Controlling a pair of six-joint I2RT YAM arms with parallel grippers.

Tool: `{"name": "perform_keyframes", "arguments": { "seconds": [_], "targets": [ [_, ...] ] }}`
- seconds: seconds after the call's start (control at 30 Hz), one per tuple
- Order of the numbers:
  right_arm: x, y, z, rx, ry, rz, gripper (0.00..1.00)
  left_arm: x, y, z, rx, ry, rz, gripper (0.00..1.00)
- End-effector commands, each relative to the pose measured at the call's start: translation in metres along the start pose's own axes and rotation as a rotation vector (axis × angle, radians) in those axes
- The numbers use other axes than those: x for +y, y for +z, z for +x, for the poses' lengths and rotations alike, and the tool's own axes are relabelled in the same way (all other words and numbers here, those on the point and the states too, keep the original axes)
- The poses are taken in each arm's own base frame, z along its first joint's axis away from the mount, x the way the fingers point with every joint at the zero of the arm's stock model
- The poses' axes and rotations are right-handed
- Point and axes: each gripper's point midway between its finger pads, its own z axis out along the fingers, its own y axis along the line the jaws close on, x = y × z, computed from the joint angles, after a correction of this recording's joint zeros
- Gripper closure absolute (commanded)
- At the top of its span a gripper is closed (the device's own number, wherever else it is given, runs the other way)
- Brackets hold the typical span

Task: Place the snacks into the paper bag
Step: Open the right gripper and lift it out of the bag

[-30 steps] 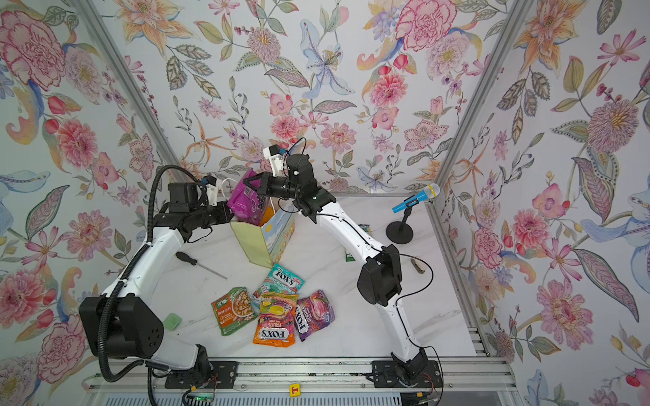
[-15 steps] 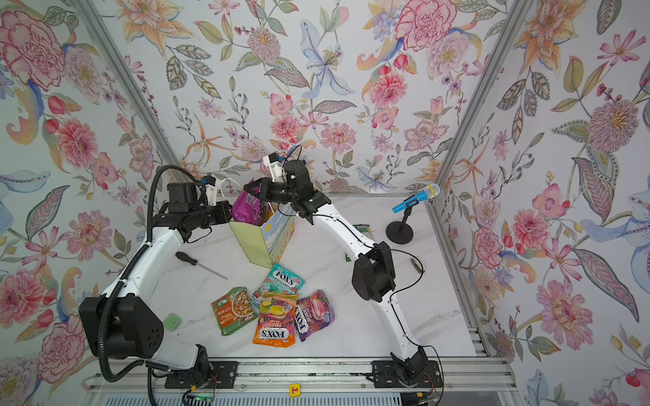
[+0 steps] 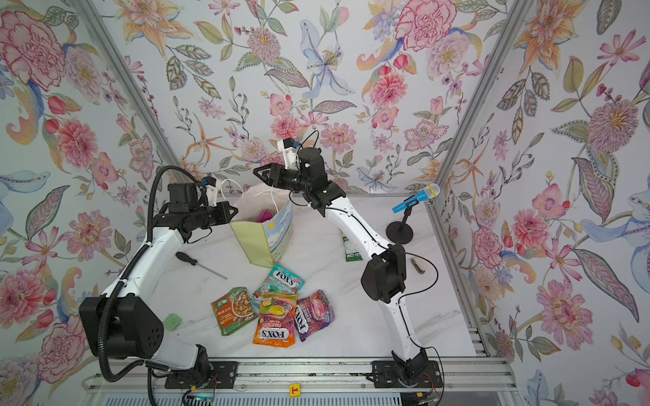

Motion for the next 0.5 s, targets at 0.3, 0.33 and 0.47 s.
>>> {"name": "perform_keyframes", "arguments": {
  "seconds": [0.3, 0.33, 0.47],
  "targets": [
    [0.035, -0.064, -0.005, -0.025, -0.163, 0.131, 0.49, -0.002, 0.001, 0.003, 0.006, -0.009, 0.020, 1.00],
    [0.021, -0.077, -0.008, -0.034, -0.154, 0.175, 0.49, -0.001, 0.001, 0.003, 0.007, -0.010, 0.019, 1.00],
    [0.003, -0.104, 0.025, -0.001, -0.129, 0.260, 0.49, -0.002, 0.001, 0.003, 0.008, -0.006, 0.021, 1.00]
  ]
}}
